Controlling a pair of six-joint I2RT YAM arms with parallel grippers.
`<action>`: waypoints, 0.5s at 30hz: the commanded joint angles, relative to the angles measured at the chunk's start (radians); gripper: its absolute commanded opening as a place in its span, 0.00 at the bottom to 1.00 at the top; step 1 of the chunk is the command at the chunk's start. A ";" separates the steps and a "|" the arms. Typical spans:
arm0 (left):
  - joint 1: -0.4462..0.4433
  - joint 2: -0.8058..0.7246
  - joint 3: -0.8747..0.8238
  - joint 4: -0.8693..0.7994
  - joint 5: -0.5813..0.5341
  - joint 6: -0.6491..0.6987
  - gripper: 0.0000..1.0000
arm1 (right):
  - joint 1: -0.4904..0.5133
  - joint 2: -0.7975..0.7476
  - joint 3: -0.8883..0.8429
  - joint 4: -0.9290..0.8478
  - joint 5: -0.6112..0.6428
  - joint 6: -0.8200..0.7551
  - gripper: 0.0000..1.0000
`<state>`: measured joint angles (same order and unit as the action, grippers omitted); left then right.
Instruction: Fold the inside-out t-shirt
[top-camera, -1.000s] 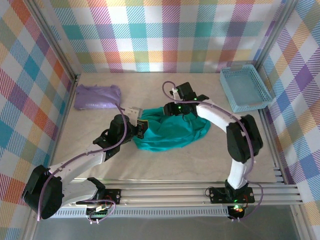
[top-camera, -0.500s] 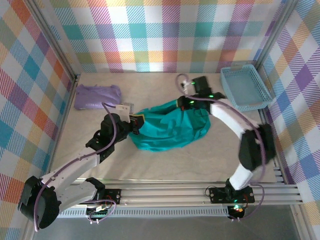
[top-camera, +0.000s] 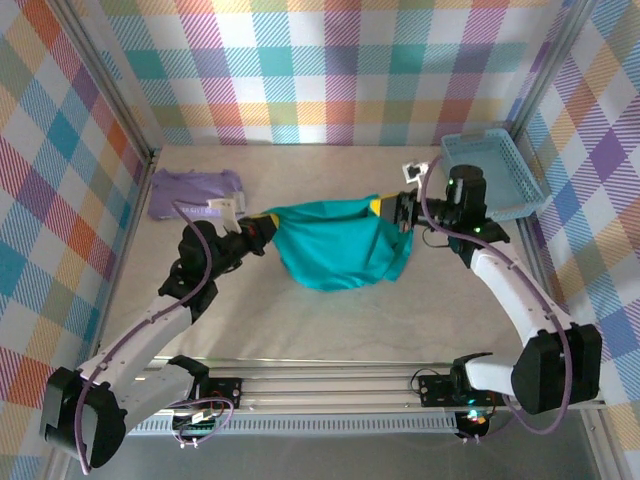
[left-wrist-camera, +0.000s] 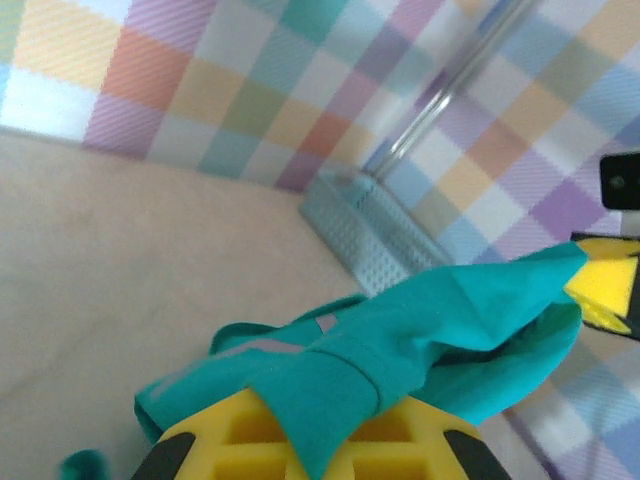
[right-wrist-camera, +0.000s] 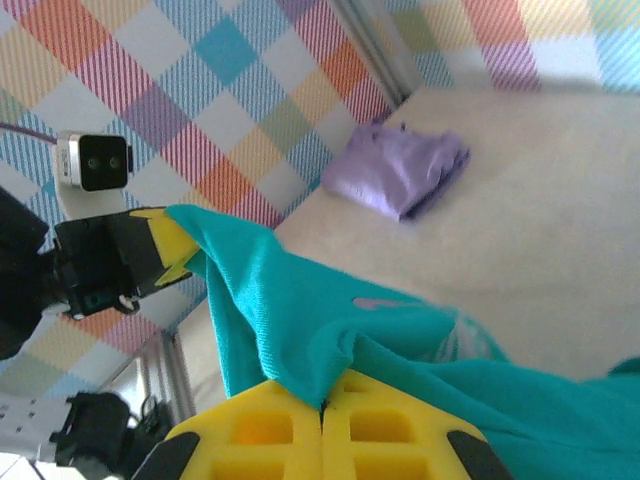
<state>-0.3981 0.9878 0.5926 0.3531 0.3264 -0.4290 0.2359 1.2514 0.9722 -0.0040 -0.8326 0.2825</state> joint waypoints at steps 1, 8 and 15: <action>-0.052 -0.007 -0.093 -0.111 0.050 0.095 0.00 | 0.040 0.008 -0.064 0.056 -0.081 0.012 0.00; -0.225 -0.116 -0.248 -0.252 -0.213 0.153 0.29 | 0.122 0.031 -0.177 -0.006 -0.058 0.006 0.00; -0.276 -0.205 -0.188 -0.304 -0.384 0.260 0.80 | 0.145 0.023 -0.181 -0.076 -0.025 -0.046 0.00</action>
<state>-0.6487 0.7704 0.3473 0.0532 0.0231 -0.2501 0.3744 1.2839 0.7906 -0.0540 -0.8536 0.2787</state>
